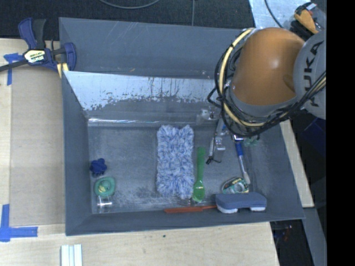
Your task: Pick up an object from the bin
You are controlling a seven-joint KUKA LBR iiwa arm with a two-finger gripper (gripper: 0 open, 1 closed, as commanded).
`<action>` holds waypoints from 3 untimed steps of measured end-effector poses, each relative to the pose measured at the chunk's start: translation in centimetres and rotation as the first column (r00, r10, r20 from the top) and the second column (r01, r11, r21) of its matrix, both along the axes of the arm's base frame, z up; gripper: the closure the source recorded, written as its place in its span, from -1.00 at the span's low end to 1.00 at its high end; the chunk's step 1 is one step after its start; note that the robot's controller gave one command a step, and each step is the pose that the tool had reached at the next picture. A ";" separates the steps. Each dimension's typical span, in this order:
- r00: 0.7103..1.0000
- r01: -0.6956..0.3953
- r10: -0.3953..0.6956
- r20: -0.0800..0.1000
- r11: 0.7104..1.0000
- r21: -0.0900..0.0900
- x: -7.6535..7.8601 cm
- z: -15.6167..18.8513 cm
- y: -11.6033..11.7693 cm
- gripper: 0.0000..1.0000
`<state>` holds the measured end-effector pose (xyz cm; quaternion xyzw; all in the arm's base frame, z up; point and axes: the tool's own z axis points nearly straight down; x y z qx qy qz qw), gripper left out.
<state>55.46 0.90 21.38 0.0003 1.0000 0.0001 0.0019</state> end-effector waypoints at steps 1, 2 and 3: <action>1.000 0.000 0.000 0.000 1.000 0.000 0.0 0.0 0.0 -1.00; 1.000 0.031 -0.031 -0.003 1.000 0.000 -0.5 -5.6 3.4 -1.00; 1.000 0.016 -0.016 0.006 1.000 0.000 -1.6 -5.2 2.9 -1.00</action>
Offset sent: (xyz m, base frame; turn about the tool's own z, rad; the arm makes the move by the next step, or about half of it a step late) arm -0.0042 0.0328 -0.0525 0.0338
